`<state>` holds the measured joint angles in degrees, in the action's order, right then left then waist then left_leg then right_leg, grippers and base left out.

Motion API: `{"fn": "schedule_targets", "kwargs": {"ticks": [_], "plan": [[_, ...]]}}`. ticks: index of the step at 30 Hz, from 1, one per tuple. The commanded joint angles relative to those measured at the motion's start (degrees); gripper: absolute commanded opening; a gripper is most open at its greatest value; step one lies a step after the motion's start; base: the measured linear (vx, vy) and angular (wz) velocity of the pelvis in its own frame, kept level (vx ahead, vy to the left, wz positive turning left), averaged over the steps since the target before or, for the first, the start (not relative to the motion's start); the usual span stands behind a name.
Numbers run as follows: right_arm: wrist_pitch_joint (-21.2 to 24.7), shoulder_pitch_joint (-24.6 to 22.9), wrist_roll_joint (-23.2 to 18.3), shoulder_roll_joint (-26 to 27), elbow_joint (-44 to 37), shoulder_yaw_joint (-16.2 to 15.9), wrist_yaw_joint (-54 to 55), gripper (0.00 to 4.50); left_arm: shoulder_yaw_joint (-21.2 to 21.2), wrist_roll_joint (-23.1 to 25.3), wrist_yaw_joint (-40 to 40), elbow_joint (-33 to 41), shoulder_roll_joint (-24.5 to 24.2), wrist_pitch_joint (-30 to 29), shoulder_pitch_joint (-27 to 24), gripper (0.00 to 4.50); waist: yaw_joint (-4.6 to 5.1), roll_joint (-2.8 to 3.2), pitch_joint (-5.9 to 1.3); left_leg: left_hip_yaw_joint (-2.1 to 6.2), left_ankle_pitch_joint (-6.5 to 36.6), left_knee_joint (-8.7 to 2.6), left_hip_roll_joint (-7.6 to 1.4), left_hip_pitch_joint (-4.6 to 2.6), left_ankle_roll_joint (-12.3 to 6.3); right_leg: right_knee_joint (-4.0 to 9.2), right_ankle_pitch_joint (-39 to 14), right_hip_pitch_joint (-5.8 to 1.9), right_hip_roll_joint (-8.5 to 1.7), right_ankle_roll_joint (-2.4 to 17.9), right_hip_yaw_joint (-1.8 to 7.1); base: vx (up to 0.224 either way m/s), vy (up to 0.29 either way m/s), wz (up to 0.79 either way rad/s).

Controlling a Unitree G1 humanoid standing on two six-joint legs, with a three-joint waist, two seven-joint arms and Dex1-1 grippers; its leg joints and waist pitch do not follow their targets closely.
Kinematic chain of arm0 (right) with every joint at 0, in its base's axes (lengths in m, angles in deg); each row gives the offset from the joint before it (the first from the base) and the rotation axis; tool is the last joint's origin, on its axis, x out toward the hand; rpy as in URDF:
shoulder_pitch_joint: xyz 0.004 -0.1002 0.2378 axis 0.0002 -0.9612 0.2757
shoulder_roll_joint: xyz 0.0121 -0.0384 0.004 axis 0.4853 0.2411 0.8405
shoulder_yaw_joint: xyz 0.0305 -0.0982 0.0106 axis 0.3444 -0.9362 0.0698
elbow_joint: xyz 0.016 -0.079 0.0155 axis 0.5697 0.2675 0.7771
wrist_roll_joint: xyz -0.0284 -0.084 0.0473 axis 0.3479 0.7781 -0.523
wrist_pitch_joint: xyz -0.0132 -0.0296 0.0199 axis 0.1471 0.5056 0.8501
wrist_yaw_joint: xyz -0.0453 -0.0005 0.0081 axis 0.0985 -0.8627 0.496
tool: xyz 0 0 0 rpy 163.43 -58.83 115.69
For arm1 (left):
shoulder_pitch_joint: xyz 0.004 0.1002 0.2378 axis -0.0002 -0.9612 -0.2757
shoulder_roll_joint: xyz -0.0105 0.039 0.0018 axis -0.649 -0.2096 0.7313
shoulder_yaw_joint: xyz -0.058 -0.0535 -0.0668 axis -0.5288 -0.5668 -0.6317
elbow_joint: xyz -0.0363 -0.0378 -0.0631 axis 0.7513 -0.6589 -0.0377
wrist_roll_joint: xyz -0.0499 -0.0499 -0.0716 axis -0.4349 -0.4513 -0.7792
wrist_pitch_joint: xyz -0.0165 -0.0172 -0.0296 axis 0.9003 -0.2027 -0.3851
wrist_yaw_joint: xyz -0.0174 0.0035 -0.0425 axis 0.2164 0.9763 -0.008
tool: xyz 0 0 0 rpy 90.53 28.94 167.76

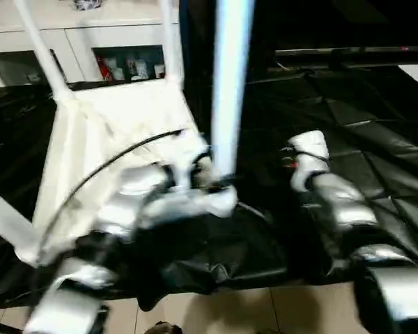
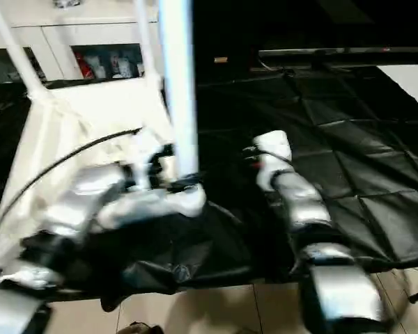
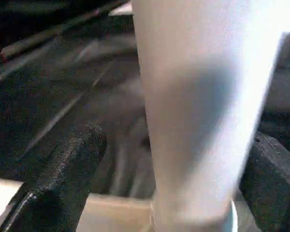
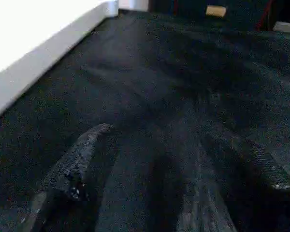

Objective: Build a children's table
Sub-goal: Rotate table base, then rotate leg to tighten

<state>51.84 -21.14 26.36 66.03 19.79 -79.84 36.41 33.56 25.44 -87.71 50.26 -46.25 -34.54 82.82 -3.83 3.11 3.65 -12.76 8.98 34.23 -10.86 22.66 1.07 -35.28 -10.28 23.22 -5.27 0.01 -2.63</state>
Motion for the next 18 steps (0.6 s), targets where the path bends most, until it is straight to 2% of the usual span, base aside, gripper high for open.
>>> {"fn": "schedule_targets", "kwargs": {"ticks": [1, 2, 3, 4, 6, 9, 12, 14, 15, 17, 18], "plan": [[1.42, -2.19, 0.14, -1.53, -4.2, -1.79, -6.06, 3.23, 0.32, 0.2, -3.0, 2.38, -2.21, -2.23, -2.12, 4.41, -0.87, -0.75, -4.53, 1.74, 16.68, -3.87, -2.26, -1.42, -1.67, 4.13, -12.38, -2.33, -2.82, 13.86, 1.52, 0.0, 0.0, 0.0], [1.42, -2.19, 0.14, -1.53, -4.2, -1.79, -6.06, 3.23, 0.32, 0.2, -3.0, 2.38, -2.21, -2.23, -2.12, 4.41, -0.93, -0.62, -4.57, 1.76, 16.22, -3.9, -2.42, -1.43, -1.93, 4.1, -11.9, -2.14, -2.82, 14.11, 1.51, 0.0, 0.0, 0.0], [3.76, -5.59, -1.09, -3.64, -10.79, -3.62, -13.72, 3.23, 2.93, 0.0, -7.4, 6.46, -4.99, -4.83, -4.81, 4.41, -1.33, -0.69, -4.76, 1.7, 15.57, -3.72, -2.39, -1.61, -2.3, 4.01, -10.68, -2.27, -2.7, 14.27, 1.53, 0.0, 0.0, 0.0], [3.76, -5.59, -1.09, -3.64, -10.79, -3.62, -13.72, 3.23, 2.93, 0.0, -7.4, 6.46, -4.99, -4.83, -4.81, 4.41, -1.63, -0.66, -4.74, 1.85, 15.11, -3.76, -2.65, -1.37, -2.7, 3.79, -10.14, -2.26, -2.87, 14.08, 1.57, 0.0, 0.0, 0.0], [6.08, -8.26, -2.53, -5.31, -16.54, -5.45, -19.42, 3.23, 4.77, 0.95, -9.71, 8.19, -7.01, -6.24, -6.09, 4.26, -1.77, -0.46, -4.57, 1.68, 15.16, -3.83, -2.57, -1.48, -3.2, 3.87, -10.29, -1.88, -2.6, 14.1, 1.62, 0.0, 0.0, 0.0], [10.62, -12.99, -5.06, -8.62, -27.77, -9.07, -27.7, 3.23, 5.76, 4.71, -8.8, 5.18, -8.72, -4.83, -5.47, 4.04, -2.38, -0.55, -4.2, 1.81, 18.48, -4.26, -2.68, -1.76, -1.95, 4.56, -15.1, -1.68, -2.67, 11.92, 1.84, 0.0, 0.0, 0.0], [12.71, -14.38, -6.02, -9.54, -31.62, -9.96, -30.32, 3.23, 5.25, 5.01, -8.38, 3.47, -8.92, -5.93, -4.45, 3.79, -2.59, -0.61, -4.09, 2.01, 20.27, -4.49, -2.6, -1.92, -0.07, 4.84, -19.01, -1.53, -2.93, 10.96, 1.92, 0.0, 0.0, 0.0], [13.94, -15.04, -6.58, -9.99, -33.57, -10.4, -31.7, 3.23, 5.24, 5.06, -8.67, 2.94, -9.22, -6.81, -3.95, 3.68, -2.81, -0.61, -4.19, 2.12, 20.15, -4.55, -2.71, -1.95, 0.23, 4.79, -18.53, -1.46, -3.0, 10.71, 1.99, 0.0, 0.0, 0.0], [15.83, -15.82, -7.35, -10.5, -35.91, -10.84, -33.59, 3.23, 5.06, 4.67, -8.83, 2.18, -9.44, -8.85, -3.11, 3.58, -2.69, -0.41, -4.19, 2.1, 20.09, -4.58, -2.62, -1.93, 0.36, 4.73, -17.72, -1.45, -2.88, 10.92, 1.99, 0.0, 0.0, 0.0], [16.85, -16.21, -7.85, -10.8, -37.07, -11.17, -34.84, 3.23, 4.92, 4.4, -9.0, 1.34, -9.47, -9.79, -2.39, 3.43, -2.84, -0.49, -4.27, 2.1, 20.02, -4.48, -2.59, -1.99, 0.27, 4.71, -17.17, -1.43, -2.91, 11.13, 1.97, 0.0, 0.0, 0.0], [17.77, -16.62, -8.08, -11.15, -38.17, -11.41, -35.42, 3.23, 4.93, 4.49, -8.8, 0.31, -9.34, -9.9, -1.66, 3.33, -2.8, -0.61, -4.33, 2.14, 19.2, -4.44, -2.53, -1.76, 0.06, 4.61, -16.29, -1.58, -3.01, 11.51, 1.93, 0.0, 0.0, 0.0]]}}
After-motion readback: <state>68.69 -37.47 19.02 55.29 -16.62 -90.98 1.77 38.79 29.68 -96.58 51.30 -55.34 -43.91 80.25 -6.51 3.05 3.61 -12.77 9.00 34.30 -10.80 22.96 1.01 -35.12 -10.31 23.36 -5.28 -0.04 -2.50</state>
